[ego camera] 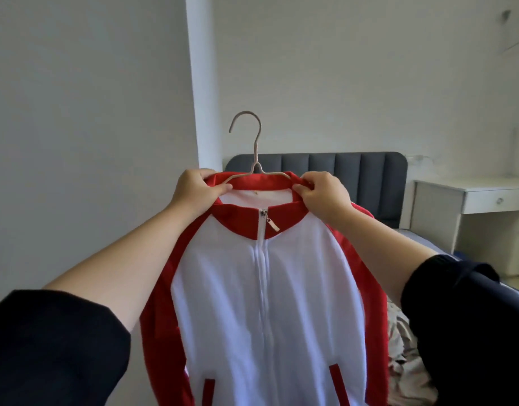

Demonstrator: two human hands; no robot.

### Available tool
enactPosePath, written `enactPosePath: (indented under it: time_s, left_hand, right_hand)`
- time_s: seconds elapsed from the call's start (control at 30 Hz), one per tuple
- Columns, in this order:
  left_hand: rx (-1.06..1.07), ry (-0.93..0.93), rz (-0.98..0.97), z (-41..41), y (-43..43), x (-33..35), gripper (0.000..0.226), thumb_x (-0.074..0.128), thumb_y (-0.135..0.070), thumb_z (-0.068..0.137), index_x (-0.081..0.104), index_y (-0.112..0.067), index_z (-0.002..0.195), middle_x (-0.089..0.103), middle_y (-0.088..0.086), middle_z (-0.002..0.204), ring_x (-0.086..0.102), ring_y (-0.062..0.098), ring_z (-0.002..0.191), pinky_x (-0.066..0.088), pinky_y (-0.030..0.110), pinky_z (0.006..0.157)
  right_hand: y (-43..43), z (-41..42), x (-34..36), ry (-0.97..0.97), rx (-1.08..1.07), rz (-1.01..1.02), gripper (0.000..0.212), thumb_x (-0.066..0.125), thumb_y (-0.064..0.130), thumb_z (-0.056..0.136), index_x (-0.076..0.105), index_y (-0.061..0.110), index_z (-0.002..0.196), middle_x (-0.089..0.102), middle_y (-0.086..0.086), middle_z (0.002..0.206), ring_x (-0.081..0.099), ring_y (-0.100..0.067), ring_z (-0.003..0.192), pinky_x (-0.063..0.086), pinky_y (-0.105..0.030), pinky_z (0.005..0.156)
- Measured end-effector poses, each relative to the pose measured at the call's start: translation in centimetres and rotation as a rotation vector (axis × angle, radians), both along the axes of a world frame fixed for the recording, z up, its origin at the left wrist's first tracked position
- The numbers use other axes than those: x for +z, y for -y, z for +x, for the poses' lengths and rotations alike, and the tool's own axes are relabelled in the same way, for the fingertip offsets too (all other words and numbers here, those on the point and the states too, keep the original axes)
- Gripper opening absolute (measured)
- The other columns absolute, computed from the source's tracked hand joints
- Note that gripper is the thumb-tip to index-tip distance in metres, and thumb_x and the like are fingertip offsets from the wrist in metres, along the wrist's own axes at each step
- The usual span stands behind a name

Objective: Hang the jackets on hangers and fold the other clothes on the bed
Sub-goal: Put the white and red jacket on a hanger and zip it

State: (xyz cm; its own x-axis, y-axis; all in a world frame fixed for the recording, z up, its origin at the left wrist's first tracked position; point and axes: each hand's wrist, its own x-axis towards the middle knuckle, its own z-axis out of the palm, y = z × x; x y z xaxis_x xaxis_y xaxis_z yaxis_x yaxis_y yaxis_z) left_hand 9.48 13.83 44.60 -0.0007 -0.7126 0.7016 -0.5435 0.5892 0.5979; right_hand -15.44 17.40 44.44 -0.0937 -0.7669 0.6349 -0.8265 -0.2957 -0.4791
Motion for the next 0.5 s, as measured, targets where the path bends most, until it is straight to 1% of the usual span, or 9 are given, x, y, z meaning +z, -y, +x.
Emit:
enactPosePath:
  time_s: [0.07, 0.13, 0.17, 0.23, 0.27, 0.33, 0.37, 0.43, 0.5]
  left_hand:
    - [0.019, -0.035, 0.026, 3.4, -0.3, 0.2, 0.009, 0.078, -0.017, 0.075, 0.071, -0.015, 0.069, 0.062, -0.004, 0.058, 0.053, 0.012, 0.058, 0.039, 0.016, 0.053]
    - [0.083, -0.052, 0.03, 6.7, -0.6, 0.1, 0.008, 0.077, -0.016, 0.076, 0.073, -0.01, 0.077, 0.067, 0.006, 0.067, 0.057, 0.014, 0.063, 0.042, 0.022, 0.06]
    - [0.124, -0.057, 0.03, 8.3, -0.6, 0.0, 0.007, 0.077, -0.017, 0.076, 0.072, -0.011, 0.076, 0.067, 0.005, 0.067, 0.056, 0.013, 0.062, 0.042, 0.022, 0.06]
    - [0.207, -0.066, 0.029, 11.5, -0.8, -0.4, 0.016, 0.077, -0.017, 0.076, 0.066, -0.019, 0.064, 0.058, -0.011, 0.052, 0.05, 0.002, 0.052, 0.035, 0.011, 0.05]
    - [0.246, -0.068, 0.029, 13.1, -0.8, -0.7, 0.023, 0.076, -0.017, 0.076, 0.062, -0.02, 0.059, 0.052, -0.013, 0.045, 0.046, -0.002, 0.046, 0.031, 0.009, 0.045]
    - [0.325, -0.073, 0.039, 16.6, -0.9, -1.3, 0.02, 0.076, -0.017, 0.076, 0.063, -0.017, 0.061, 0.051, -0.012, 0.046, 0.045, -0.002, 0.044, 0.031, 0.01, 0.046]
    - [0.368, -0.071, 0.041, 18.5, -0.9, -1.7, 0.015, 0.076, -0.018, 0.076, 0.067, -0.014, 0.065, 0.055, -0.008, 0.052, 0.047, 0.0, 0.049, 0.034, 0.014, 0.05]
    - [0.443, -0.072, 0.037, 22.4, -0.4, -2.6, 0.013, 0.076, -0.019, 0.077, 0.07, -0.009, 0.074, 0.061, 0.003, 0.063, 0.052, 0.011, 0.059, 0.038, 0.024, 0.059]
    - [0.502, -0.097, 0.052, 26.4, 0.4, -3.6, 0.013, 0.076, -0.02, 0.077, 0.07, -0.009, 0.075, 0.063, 0.005, 0.066, 0.054, 0.014, 0.062, 0.038, 0.025, 0.061]
  right_hand:
    - [0.4, 3.1, 0.3, -0.054, 0.032, 0.001, 0.023, 0.057, 0.031, 0.091, 0.058, 0.025, 0.068, 0.055, 0.011, 0.063, 0.052, -0.014, 0.063, 0.031, -0.025, 0.051]
    - [1.0, 6.6, 0.2, -0.07, 0.075, -0.007, 0.021, 0.057, 0.031, 0.09, 0.059, 0.025, 0.071, 0.056, 0.009, 0.064, 0.054, -0.019, 0.068, 0.034, -0.027, 0.055]
    - [1.3, 8.4, 0.1, -0.072, 0.097, -0.006, 0.02, 0.056, 0.031, 0.09, 0.059, 0.025, 0.071, 0.058, 0.008, 0.066, 0.055, -0.02, 0.07, 0.035, -0.027, 0.058]
    - [2.0, 11.9, -0.1, -0.084, 0.135, 0.002, 0.019, 0.056, 0.031, 0.09, 0.06, 0.023, 0.073, 0.062, 0.002, 0.072, 0.058, -0.024, 0.074, 0.039, -0.029, 0.061]
    - [2.4, 13.7, -0.3, -0.087, 0.151, 0.003, 0.018, 0.056, 0.031, 0.09, 0.062, 0.021, 0.076, 0.064, 0.0, 0.075, 0.059, -0.026, 0.076, 0.042, -0.03, 0.063]
    - [3.5, 17.4, -0.8, -0.074, 0.193, -0.001, 0.018, 0.056, 0.031, 0.09, 0.066, 0.016, 0.083, 0.066, -0.004, 0.081, 0.059, -0.028, 0.08, 0.047, -0.033, 0.067]
    - [4.1, 19.3, -1.3, -0.071, 0.22, -0.002, 0.019, 0.057, 0.031, 0.09, 0.065, 0.015, 0.084, 0.065, -0.005, 0.081, 0.059, -0.029, 0.08, 0.046, -0.033, 0.067]
    - [5.6, 23.3, -2.3, -0.09, 0.281, -0.006, 0.02, 0.057, 0.031, 0.09, 0.058, 0.017, 0.076, 0.059, -0.002, 0.074, 0.056, -0.03, 0.076, 0.039, -0.031, 0.063]
    - [7.5, 27.3, -3.4, -0.123, 0.332, -0.018, 0.024, 0.056, 0.031, 0.089, 0.049, 0.02, 0.07, 0.053, -0.001, 0.069, 0.05, -0.03, 0.07, 0.033, -0.031, 0.059]
